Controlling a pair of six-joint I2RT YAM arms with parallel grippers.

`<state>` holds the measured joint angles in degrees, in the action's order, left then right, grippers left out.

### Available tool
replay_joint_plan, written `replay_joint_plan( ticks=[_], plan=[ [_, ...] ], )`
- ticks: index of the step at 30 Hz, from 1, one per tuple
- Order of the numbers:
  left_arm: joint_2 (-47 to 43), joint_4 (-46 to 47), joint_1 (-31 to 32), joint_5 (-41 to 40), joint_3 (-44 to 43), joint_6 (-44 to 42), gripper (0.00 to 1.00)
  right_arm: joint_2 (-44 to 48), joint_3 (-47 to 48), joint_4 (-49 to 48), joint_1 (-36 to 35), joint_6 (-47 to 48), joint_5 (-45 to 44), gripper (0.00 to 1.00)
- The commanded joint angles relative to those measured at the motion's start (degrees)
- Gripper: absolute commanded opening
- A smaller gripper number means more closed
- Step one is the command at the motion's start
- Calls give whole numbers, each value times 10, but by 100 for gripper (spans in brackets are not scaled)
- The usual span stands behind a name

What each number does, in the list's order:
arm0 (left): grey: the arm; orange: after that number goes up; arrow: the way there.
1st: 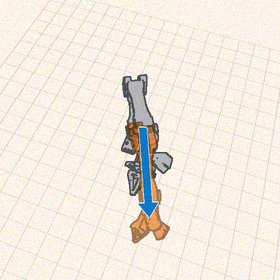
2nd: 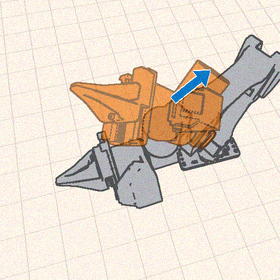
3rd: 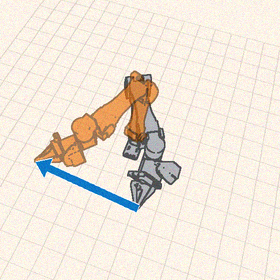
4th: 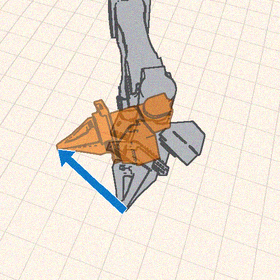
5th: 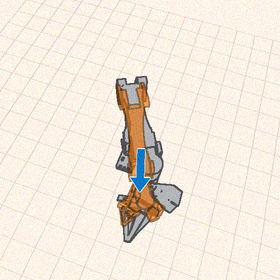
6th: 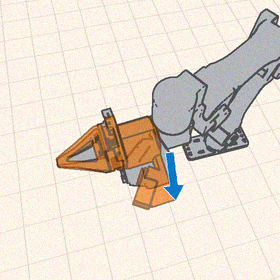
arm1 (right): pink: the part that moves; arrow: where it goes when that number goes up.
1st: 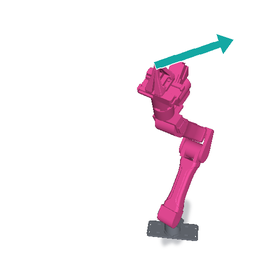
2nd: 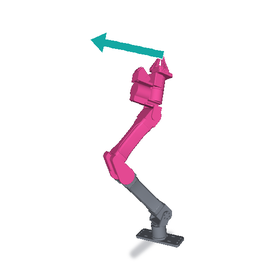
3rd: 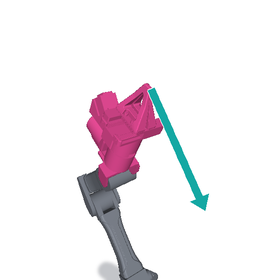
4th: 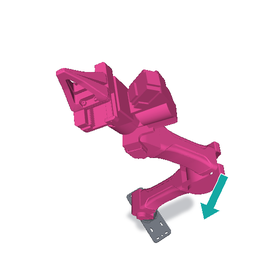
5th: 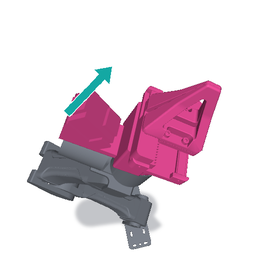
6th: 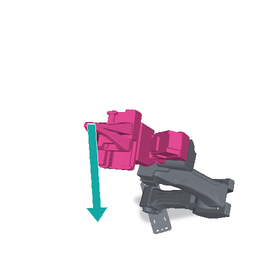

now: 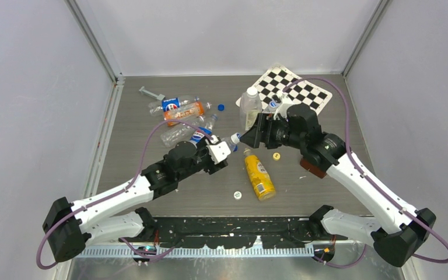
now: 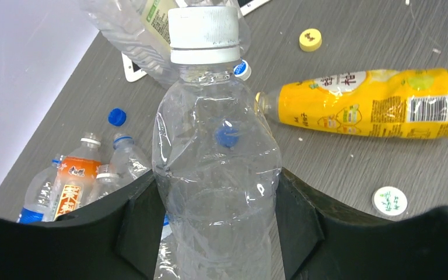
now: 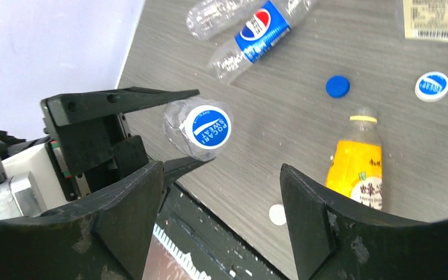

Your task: Screw on the bottle caps

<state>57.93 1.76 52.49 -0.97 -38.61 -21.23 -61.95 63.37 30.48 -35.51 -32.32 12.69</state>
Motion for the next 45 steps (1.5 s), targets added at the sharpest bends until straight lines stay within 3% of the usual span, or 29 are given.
replay_joint_plan(
  ticks=[1, 11, 19, 21, 24, 25, 26, 32, 33, 34, 35, 40, 45],
  plan=[
    [-10, 91, 0, -12, 10, 62, 0, 15, -37, -120, 0, -20, -9, 79],
    [-4, 108, 0, 7, 13, 91, 0, -4, -96, -262, -31, -80, -38, 77],
    [-5, 103, 0, 24, 7, 97, 0, -8, -143, -358, -49, -108, -59, 65],
    [-5, 96, 0, 27, 3, 97, 0, -7, -156, -378, -51, -109, -62, 57],
    [-8, 90, 0, 29, 0, 98, 0, -1, -164, -384, -51, -103, -63, 26],
    [-9, 89, 0, 27, 0, 99, 0, 2, -165, -380, -52, -97, -66, 11],
    [-9, 85, 0, 23, -2, 100, 1, 9, -165, -369, -52, -92, -69, 6],
    [-20, 93, 0, 15, 2, 110, 28, 56, -124, -231, -50, -17, -112, 1],
    [-22, 97, 0, 5, 3, 114, 67, 62, -110, -212, -49, 2, -119, 0],
    [-24, 99, 0, -8, 3, 118, 91, 75, -94, -178, -46, 21, -143, 0],
    [-26, 100, 0, -16, 4, 120, 99, 86, -85, -160, -44, 31, -154, 0],
    [-33, 100, -2, -61, 5, 123, 100, 104, 10, -3, -31, 112, -227, 0],
    [-36, 73, -17, -112, -7, 121, 100, 96, 76, 85, -28, 171, -320, 0]
  ],
)
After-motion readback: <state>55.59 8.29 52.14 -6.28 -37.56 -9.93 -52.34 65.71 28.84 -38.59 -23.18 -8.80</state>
